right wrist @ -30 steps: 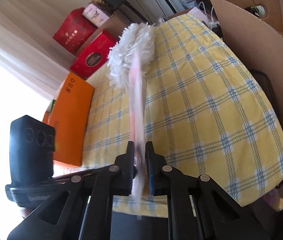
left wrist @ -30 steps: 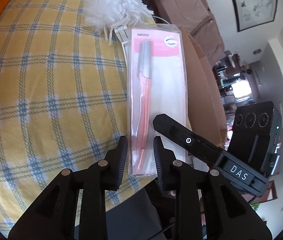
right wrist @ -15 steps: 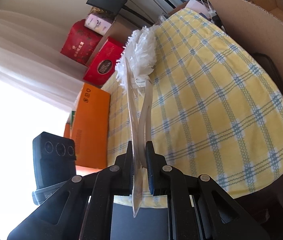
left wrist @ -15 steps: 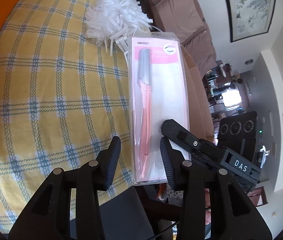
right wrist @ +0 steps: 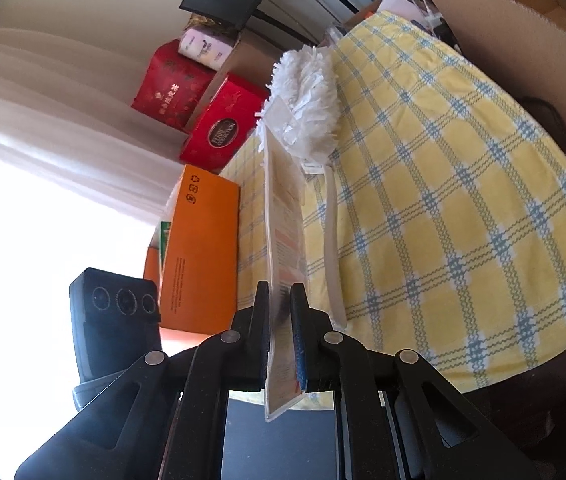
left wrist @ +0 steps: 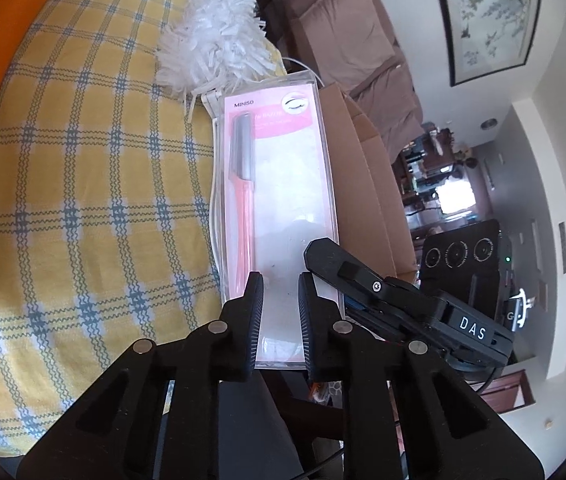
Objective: Organize objects
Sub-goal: 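Carry the razor package into the orange box and open the right tool, then withdraw both tools from the orange box toward the white feather duster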
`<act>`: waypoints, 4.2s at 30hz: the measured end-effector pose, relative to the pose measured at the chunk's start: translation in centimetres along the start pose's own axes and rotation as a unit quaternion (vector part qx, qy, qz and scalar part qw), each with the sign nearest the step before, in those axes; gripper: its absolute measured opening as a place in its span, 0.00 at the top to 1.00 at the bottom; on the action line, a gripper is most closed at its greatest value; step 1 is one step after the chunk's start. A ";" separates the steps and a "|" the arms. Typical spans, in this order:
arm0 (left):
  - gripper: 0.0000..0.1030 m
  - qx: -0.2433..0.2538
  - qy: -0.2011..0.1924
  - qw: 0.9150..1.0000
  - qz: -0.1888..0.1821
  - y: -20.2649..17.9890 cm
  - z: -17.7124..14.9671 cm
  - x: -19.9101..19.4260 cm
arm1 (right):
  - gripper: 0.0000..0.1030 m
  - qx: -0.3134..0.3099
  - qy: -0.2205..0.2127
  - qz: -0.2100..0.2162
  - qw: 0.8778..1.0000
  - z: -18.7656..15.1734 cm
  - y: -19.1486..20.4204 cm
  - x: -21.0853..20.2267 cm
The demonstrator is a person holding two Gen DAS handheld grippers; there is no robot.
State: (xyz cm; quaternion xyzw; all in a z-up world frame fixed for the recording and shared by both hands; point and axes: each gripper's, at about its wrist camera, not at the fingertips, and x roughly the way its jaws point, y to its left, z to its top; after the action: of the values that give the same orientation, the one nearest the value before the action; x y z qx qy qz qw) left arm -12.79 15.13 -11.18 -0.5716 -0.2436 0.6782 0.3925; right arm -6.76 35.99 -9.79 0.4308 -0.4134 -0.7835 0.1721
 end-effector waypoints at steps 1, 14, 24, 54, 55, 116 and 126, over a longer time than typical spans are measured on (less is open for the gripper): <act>0.85 0.001 -0.001 1.000 0.002 -0.1 0.1 -0.1 | 0.90 0.003 0.002 0.004 1.000 0.0 0.0 0.0; 0.85 0.016 -0.055 0.998 0.030 -1.5 0.0 -5.9 | 0.89 -0.046 0.011 0.033 0.998 0.6 6.0 1.7; 0.87 0.008 -0.097 0.994 0.041 -1.1 1.2 -9.8 | 0.89 -0.064 0.025 0.052 0.996 1.7 9.6 4.4; 0.96 -0.011 -0.181 0.981 0.070 0.9 4.8 -18.8 | 0.89 -0.082 0.023 0.093 0.992 3.1 17.8 12.0; 0.96 -0.018 -0.183 0.980 0.075 1.7 4.9 -19.1 | 0.89 -0.079 0.028 0.095 0.992 2.9 17.7 12.7; 0.00 0.099 -0.180 0.927 0.313 -1.7 0.3 -15.1 | 0.03 -0.294 -0.031 -0.212 0.931 0.9 14.9 6.2; 0.00 0.114 -0.172 0.927 0.315 -2.9 0.3 -13.0 | 0.02 -0.299 -0.051 -0.242 0.922 1.2 13.6 4.2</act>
State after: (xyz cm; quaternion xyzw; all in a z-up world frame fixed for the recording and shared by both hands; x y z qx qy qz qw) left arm -11.81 6.31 -1.25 -0.4450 -0.0363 0.8779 0.1732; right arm -11.26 25.81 -0.88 0.4059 -0.0509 -0.9092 0.0769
